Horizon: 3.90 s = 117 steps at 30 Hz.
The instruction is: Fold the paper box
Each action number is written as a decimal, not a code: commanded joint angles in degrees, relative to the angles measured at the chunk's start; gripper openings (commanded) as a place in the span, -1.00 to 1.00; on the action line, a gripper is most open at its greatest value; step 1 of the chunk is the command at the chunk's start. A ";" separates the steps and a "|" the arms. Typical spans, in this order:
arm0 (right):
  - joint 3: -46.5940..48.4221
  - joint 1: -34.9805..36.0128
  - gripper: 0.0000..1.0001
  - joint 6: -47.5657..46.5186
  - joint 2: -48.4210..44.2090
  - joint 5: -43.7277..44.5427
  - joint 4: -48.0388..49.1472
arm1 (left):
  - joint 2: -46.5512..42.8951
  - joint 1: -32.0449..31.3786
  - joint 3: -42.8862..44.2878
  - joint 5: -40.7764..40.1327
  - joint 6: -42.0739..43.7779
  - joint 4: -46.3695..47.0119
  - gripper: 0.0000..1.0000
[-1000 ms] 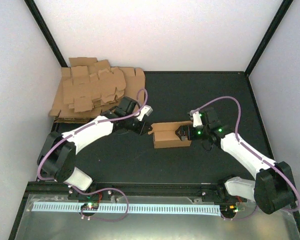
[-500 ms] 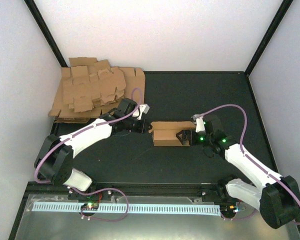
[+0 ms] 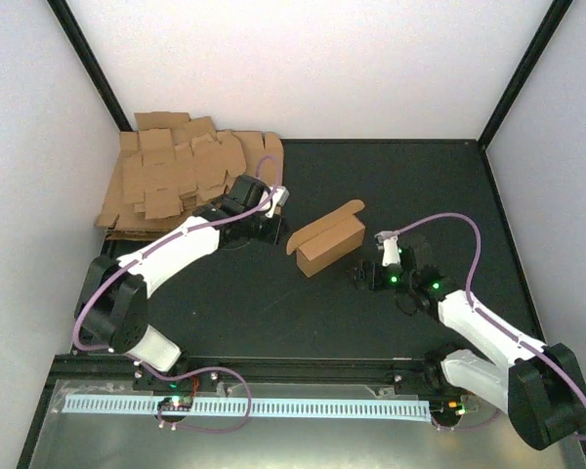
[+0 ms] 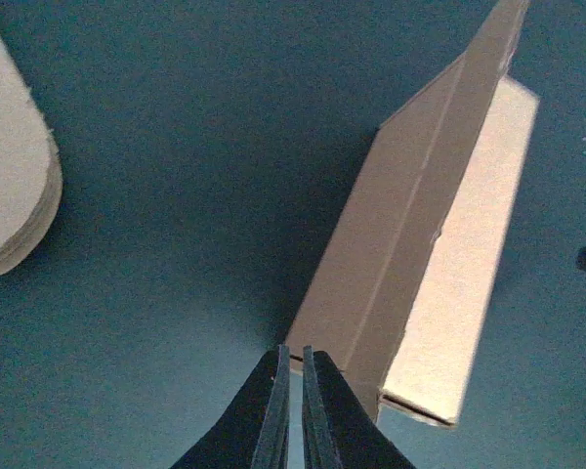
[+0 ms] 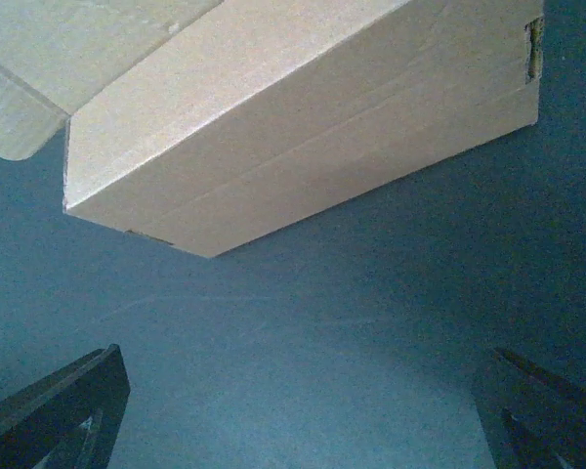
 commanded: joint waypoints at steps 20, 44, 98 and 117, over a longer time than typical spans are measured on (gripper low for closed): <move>6.42 0.17 0.99 -3.42 4.17 3.78 1.98 | -1.63 1.89 -8.55 9.10 4.95 8.45 -0.10; 17.00 -15.87 0.99 5.31 25.35 -14.60 21.51 | -18.05 0.27 -21.61 12.40 -12.61 18.25 0.04; 18.02 -6.69 0.99 -18.43 6.46 3.13 6.35 | -9.28 2.04 -4.33 -0.02 7.49 -10.14 0.07; 26.02 -5.93 0.93 -22.01 17.71 -7.29 -1.78 | -5.51 2.00 -2.14 -1.22 5.97 -13.85 -0.41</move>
